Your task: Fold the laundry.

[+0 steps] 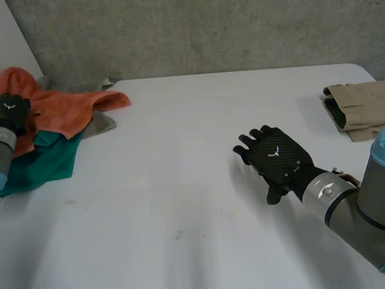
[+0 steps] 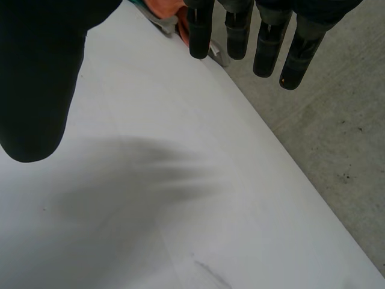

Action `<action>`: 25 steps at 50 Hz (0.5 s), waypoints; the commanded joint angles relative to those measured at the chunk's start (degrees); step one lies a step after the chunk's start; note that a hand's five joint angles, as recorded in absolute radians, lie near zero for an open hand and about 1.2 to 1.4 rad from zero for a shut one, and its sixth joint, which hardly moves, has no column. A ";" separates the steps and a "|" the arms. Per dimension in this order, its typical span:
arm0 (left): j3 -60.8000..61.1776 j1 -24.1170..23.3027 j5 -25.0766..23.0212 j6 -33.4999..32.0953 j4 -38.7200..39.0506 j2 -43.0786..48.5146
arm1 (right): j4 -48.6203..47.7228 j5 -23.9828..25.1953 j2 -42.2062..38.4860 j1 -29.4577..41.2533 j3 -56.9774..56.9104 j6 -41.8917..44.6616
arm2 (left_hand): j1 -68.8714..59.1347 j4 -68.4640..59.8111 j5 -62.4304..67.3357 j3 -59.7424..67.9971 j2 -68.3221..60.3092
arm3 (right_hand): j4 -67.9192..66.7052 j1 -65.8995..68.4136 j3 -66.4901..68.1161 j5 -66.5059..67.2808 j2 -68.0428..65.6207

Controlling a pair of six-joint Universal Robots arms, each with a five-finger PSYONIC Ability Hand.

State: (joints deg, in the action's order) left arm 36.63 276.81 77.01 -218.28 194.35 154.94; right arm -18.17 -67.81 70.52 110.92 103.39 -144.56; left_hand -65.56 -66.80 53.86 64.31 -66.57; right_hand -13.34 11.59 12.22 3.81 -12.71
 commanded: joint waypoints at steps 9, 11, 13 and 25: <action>37.18 -19.72 2.62 12.87 14.30 -35.03 | -0.20 -0.91 0.24 -0.53 -0.03 -0.02 | -14.44 -13.20 16.14 15.69 -13.43 | 3.34 -1.59 -2.22 -3.81 2.71; 40.61 -23.15 2.10 15.50 14.21 -38.46 | -0.28 -1.70 0.24 -0.62 -0.12 -0.11 | -14.44 -13.20 16.14 15.69 -13.43 | 3.34 -1.59 -2.22 -3.81 2.71; 44.83 -28.33 0.87 19.98 14.04 -42.07 | -0.46 -2.58 0.32 -0.79 -0.21 -0.11 | -14.44 -13.20 16.14 15.69 -13.43 | 3.34 -1.59 -2.22 -3.81 2.71; 51.61 -46.01 -4.23 34.77 12.81 -40.68 | -0.72 -7.51 0.59 -5.18 -1.17 -0.99 | 53.44 54.68 -51.74 -52.19 54.46 | 3.34 -1.59 -2.22 -3.81 2.71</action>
State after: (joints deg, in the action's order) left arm 87.22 238.15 74.38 -189.29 208.61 110.49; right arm -18.77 -72.95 70.90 108.69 102.87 -145.02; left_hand -64.66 -67.98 53.45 67.25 -67.19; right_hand -13.34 11.59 12.22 3.84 -12.71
